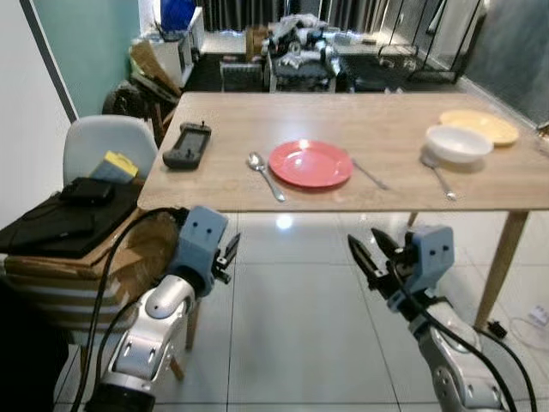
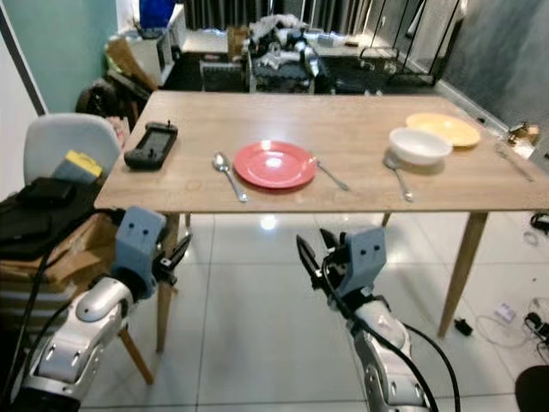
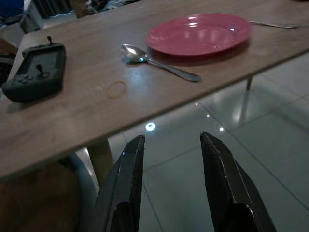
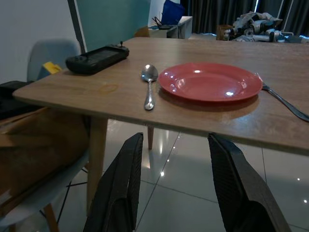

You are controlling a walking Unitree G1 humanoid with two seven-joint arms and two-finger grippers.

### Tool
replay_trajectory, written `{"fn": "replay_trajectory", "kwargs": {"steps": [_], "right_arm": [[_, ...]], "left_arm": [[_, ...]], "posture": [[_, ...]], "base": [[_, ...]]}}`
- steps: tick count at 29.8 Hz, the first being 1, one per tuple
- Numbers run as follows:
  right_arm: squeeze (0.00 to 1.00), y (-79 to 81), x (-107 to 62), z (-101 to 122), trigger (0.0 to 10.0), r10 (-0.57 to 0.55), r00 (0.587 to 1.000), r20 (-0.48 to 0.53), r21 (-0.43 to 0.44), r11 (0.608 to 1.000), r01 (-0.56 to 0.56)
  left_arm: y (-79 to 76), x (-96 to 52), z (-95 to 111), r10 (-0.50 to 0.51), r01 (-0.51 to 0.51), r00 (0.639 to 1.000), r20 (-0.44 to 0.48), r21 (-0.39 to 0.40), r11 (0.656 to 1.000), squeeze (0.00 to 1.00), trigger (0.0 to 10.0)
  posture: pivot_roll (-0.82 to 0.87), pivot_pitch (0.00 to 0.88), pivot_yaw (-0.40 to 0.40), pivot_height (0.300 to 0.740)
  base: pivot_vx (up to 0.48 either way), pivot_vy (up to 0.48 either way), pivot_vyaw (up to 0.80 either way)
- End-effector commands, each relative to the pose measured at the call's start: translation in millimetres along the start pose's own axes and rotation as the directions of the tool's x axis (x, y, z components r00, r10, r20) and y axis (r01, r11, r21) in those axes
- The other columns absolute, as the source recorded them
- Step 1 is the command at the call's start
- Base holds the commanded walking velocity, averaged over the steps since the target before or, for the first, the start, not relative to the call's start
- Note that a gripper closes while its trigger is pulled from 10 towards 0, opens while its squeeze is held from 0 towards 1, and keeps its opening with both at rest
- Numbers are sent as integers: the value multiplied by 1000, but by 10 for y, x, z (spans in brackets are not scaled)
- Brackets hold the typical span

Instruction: Setting the table

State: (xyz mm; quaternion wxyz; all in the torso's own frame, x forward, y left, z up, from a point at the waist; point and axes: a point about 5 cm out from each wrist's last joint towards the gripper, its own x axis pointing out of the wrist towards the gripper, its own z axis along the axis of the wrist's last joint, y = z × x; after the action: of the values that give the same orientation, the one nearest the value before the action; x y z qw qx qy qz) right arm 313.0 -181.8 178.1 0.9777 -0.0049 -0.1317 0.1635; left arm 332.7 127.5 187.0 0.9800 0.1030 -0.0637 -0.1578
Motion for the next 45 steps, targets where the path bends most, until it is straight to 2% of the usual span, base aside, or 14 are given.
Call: {"fn": "replay_trajectory", "kwargs": {"steps": [1, 25, 34, 37, 39, 41, 45], "right_arm": [[0, -26, -24, -21, 10000, -11, 1000, -14, -2, 1000, 11], [0, -9, 20, -1, 10000, -7, 1000, -2, -3, 1000, 7], [0, 1, 39, 30, 10000, 5, 1000, 5, -31, 1000, -5], [0, 70, 19, 56, 10000, 57, 998, -5, -51, 997, -57], [0, 206, -30, 55, 10000, 143, 989, -45, -31, 989, -145], [0, 242, -46, 51, 10000, 165, 985, -57, -21, 986, -167], [0, 588, -202, -129, 10000, 329, 935, -135, 50, 944, -325]], "left_arm": [[-41, -9, -41, -12, 12, 1000, -16, -6, 1000, 0, 10000], [-8, 5, -41, -6, 6, 1000, -14, 2, 1000, 0, 10000], [35, 7, -53, 16, -17, 999, -33, -21, 1000, 0, 10000], [19, -11, -69, 8, -9, 999, -45, -4, 1000, 0, 10000], [-7, -56, -93, -9, 10, 999, -52, 21, 1000, 0, 10000], [-13, -68, -99, -12, 14, 999, -53, 25, 1000, 0, 10000], [19, -97, -149, -3, 7, 997, -79, 44, 999, 0, 10000]], "posture": [[51, 85, 79, 740], [68, 63, 84, 740], [70, 65, 85, 740], [72, 67, 85, 740], [71, 71, 83, 740], [71, 73, 80, 740], [76, 78, 74, 740]], "base": [[469, 0, 0], [466, 0, 0], [466, 0, 0], [0, 0, 0], [0, 0, 0], [0, 0, 0], [0, 0, 0]]}}
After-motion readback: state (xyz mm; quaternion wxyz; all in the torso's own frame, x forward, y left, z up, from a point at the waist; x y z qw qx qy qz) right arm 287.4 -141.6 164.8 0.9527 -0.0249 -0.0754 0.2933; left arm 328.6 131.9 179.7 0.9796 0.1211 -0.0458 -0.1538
